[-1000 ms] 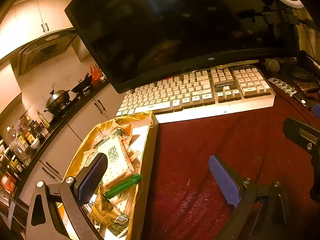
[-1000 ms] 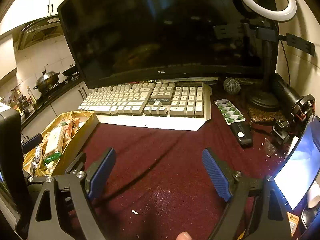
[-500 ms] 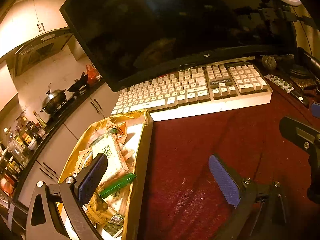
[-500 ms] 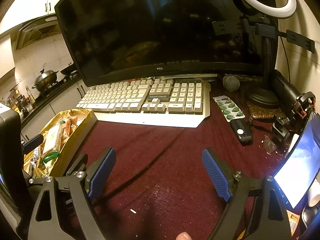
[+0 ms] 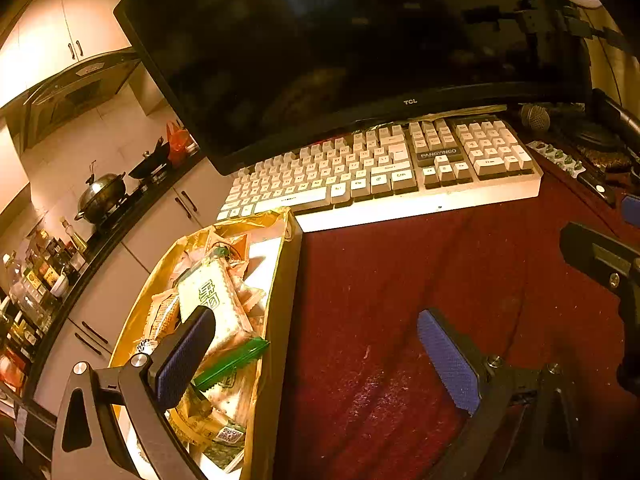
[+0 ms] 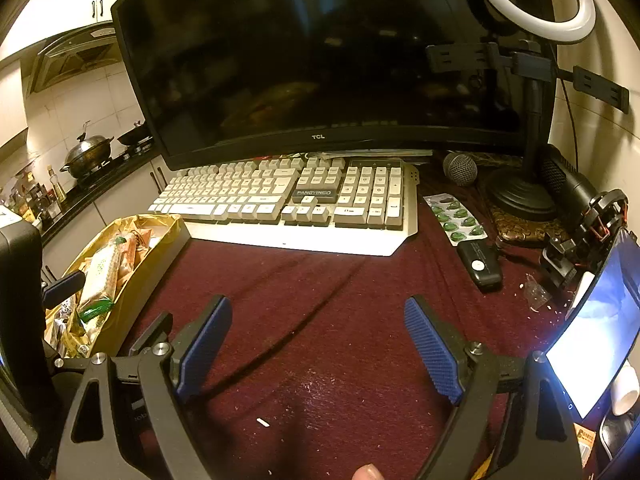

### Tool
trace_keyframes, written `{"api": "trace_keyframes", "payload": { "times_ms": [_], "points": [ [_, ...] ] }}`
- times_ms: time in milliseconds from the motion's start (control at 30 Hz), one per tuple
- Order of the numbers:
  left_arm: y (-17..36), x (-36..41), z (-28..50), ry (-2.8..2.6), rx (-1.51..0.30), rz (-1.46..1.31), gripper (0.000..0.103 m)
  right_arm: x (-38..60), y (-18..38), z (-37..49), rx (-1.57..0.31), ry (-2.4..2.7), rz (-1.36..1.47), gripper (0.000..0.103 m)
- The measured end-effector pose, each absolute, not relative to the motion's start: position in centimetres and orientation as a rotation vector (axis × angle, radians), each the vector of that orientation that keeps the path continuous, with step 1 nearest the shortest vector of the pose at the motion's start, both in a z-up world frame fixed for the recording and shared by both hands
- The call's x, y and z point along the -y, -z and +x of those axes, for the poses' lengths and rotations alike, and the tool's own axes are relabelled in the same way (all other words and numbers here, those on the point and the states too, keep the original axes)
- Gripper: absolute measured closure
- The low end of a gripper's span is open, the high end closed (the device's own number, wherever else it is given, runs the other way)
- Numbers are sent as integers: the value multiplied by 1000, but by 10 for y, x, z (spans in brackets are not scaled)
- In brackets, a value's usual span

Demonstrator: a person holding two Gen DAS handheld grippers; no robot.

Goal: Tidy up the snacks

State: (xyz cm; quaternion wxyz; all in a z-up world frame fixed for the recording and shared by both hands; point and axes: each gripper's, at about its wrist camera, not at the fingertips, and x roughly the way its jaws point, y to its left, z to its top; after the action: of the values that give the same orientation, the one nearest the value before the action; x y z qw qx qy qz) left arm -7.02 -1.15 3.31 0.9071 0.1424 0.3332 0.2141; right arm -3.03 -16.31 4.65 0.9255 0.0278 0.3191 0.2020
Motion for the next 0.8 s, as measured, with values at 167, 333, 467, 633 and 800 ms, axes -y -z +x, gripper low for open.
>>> {"api": "trace_keyframes", "payload": {
  "times_ms": [167, 333, 467, 633, 800],
  "points": [
    [-33, 11, -70, -443, -690, 289, 1, 163, -46, -30, -662, -417, 55, 16],
    [-33, 12, -70, -441, -694, 288, 1, 162, -47, -31, -657, -417, 51, 15],
    [-33, 11, -70, -441, -696, 289, 1, 162, -47, -31, -659, -416, 51, 15],
    [-32, 10, -68, -438, -703, 285, 1, 162, -47, -31, -657, -415, 52, 15],
    [-29, 7, -65, -371, -755, 244, 1, 163, -47, -30, -656, -415, 56, 15]
  ]
}}
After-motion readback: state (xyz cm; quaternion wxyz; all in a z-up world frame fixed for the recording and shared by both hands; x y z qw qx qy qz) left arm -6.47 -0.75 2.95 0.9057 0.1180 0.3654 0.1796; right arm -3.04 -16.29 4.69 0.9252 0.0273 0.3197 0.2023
